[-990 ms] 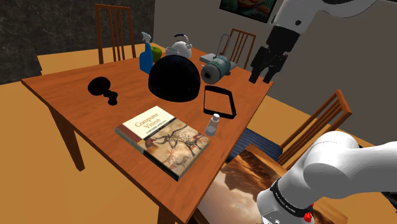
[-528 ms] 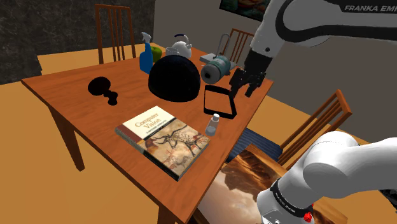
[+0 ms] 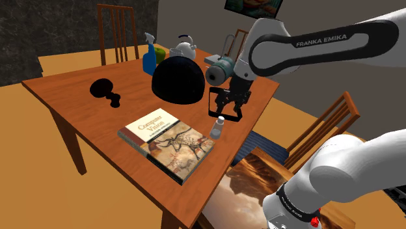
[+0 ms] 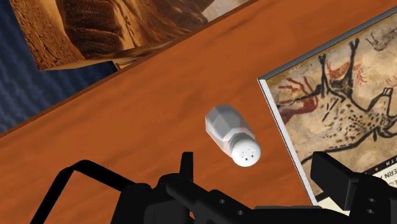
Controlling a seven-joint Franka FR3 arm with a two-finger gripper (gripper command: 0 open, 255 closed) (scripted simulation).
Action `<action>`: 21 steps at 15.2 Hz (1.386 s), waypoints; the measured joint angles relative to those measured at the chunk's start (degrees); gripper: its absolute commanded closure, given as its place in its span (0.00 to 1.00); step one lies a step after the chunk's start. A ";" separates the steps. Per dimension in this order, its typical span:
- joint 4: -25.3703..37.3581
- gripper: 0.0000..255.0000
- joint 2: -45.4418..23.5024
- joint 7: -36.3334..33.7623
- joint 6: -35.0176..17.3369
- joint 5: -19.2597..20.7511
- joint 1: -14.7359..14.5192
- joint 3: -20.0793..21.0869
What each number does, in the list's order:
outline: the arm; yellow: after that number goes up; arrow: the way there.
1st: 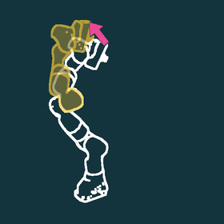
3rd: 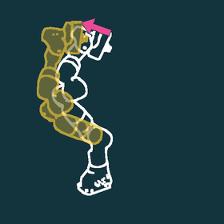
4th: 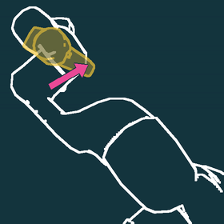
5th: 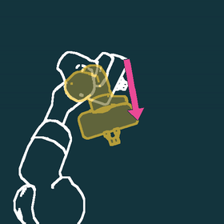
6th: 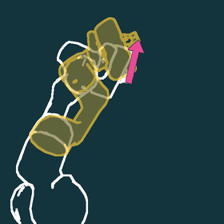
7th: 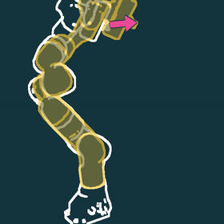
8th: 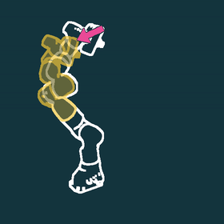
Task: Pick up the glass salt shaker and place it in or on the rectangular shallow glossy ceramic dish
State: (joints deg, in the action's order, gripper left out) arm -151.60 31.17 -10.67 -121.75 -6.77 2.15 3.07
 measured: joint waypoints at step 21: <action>-3.87 1.00 -6.24 -0.58 -10.61 -0.76 -0.36 1.05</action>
State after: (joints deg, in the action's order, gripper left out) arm -155.48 24.93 -11.25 -132.36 -7.53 1.79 4.12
